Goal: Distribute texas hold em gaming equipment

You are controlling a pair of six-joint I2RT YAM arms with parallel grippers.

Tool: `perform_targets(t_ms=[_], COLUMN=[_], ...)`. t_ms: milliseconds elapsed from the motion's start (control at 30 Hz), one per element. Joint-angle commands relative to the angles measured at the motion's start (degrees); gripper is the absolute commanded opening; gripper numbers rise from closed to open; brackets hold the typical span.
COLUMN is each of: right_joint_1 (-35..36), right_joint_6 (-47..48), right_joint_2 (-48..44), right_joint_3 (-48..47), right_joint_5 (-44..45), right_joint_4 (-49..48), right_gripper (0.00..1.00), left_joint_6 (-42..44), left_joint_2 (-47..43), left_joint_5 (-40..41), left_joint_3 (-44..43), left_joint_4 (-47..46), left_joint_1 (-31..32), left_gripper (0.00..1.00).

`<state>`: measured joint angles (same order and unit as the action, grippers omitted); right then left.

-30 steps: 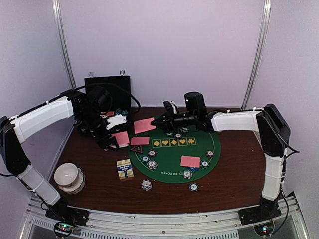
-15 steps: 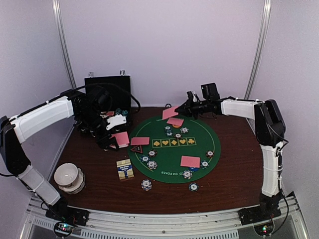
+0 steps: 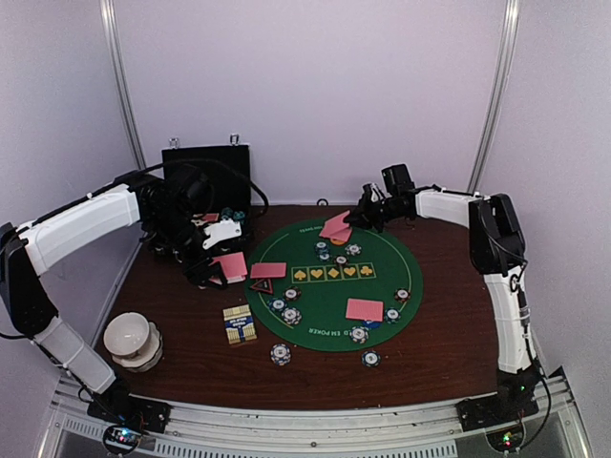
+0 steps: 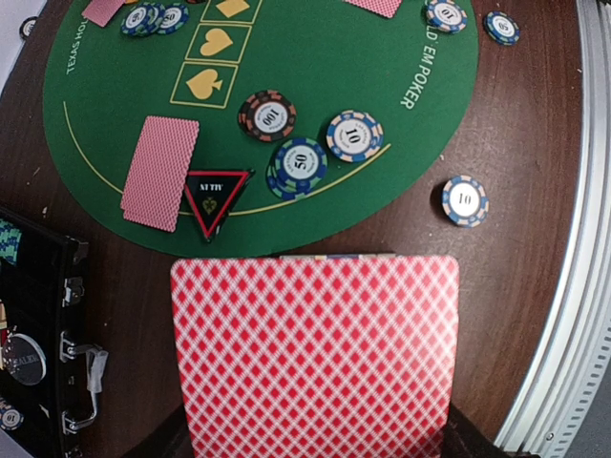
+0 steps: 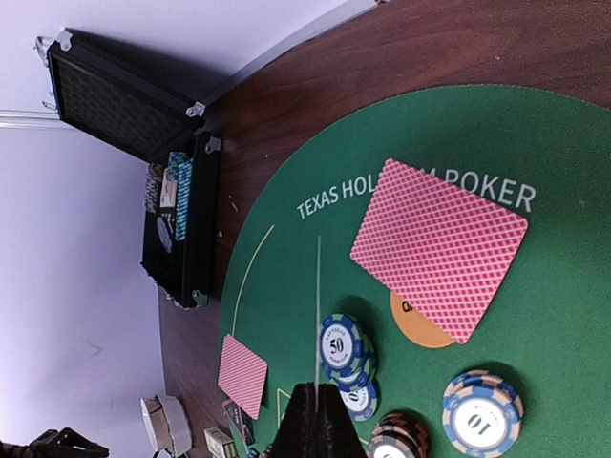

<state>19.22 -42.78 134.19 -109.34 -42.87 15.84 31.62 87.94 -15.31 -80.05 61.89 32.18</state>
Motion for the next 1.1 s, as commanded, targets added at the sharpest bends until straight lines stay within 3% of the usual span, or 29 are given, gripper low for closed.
perform_targets(t_ms=[0,267,467,900,1067], right_joint_1=[-1.2,-2.7,-2.9,-2.9,-2.3], right_joint_6=[1.4,1.5,2.5,8.7,10.5], right_joint_2=[3.1,7.5,8.9,1.3,-5.0], right_joint_3=[-3.3,-7.0,-9.4,-7.8,-2.0], right_joint_5=[3.1,4.6,4.7,9.0,11.5], right_joint_4=[2.1,2.9,4.9,11.5,11.1], right_gripper=[0.00,0.01,0.08,0.42,0.63], left_joint_6=[0.6,0.6,0.8,0.9,0.8], left_joint_2=[-1.7,-1.6,-1.9,-2.0,-2.2], left_joint_5=[-1.2,-1.5,-1.5,-1.6,-1.5], left_joint_3=[-0.7,-0.8,-0.7,-0.8,-0.6], left_joint_4=[0.1,0.2,0.2,0.4,0.3], left_joint_1=[-0.2,-0.2,-0.2,-0.2,-0.2], left_gripper=[0.00,0.00,0.00,0.00,0.00])
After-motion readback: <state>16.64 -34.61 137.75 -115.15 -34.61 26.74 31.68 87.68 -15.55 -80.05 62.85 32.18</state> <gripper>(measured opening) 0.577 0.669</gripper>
